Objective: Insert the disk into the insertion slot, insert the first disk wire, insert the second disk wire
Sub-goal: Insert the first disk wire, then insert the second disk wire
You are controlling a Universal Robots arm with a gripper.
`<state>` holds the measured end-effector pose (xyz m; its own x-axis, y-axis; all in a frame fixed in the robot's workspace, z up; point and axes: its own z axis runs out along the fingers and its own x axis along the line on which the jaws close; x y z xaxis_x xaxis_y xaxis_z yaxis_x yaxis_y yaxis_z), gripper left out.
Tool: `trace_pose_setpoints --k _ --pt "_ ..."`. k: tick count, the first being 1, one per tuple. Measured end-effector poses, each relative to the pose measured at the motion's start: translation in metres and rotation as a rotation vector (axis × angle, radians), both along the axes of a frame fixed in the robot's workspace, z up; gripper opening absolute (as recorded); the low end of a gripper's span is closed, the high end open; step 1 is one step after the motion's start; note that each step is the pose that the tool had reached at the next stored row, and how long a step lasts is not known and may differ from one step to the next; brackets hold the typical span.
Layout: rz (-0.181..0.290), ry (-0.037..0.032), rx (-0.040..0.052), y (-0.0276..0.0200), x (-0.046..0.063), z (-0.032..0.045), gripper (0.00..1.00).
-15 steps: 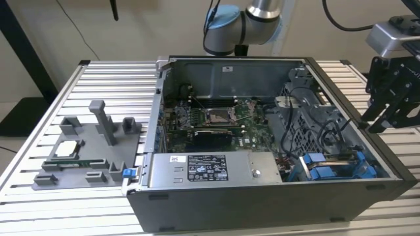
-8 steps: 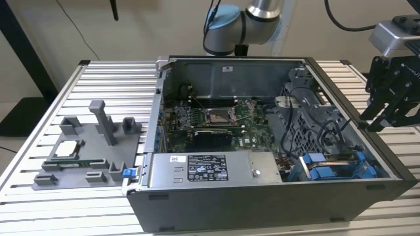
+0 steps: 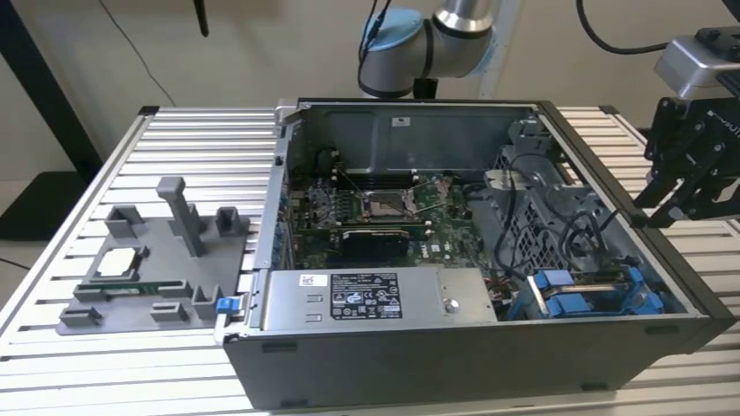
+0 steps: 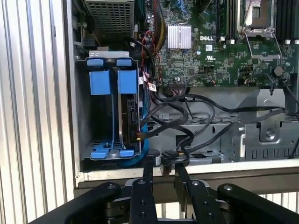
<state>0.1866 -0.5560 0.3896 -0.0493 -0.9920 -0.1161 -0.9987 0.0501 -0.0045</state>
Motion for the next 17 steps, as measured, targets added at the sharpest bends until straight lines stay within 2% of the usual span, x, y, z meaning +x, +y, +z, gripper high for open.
trace_pose_setpoints --k 2,6,10,12,15,17 --pt "0.000 0.0088 0.0006 0.0011 0.000 -0.0010 1.00" --pt "0.000 0.0332 0.0007 0.0023 0.001 -0.0025 1.00" --pt "0.000 0.0408 0.0078 0.0024 0.003 -0.0056 1.00" --pt "0.000 0.0473 0.0101 0.0021 0.005 -0.0068 1.00" --pt "0.000 0.0662 0.0170 0.0012 0.009 -0.0084 1.00" --pt "0.000 0.0820 0.0181 0.0006 0.011 -0.0091 1.00"
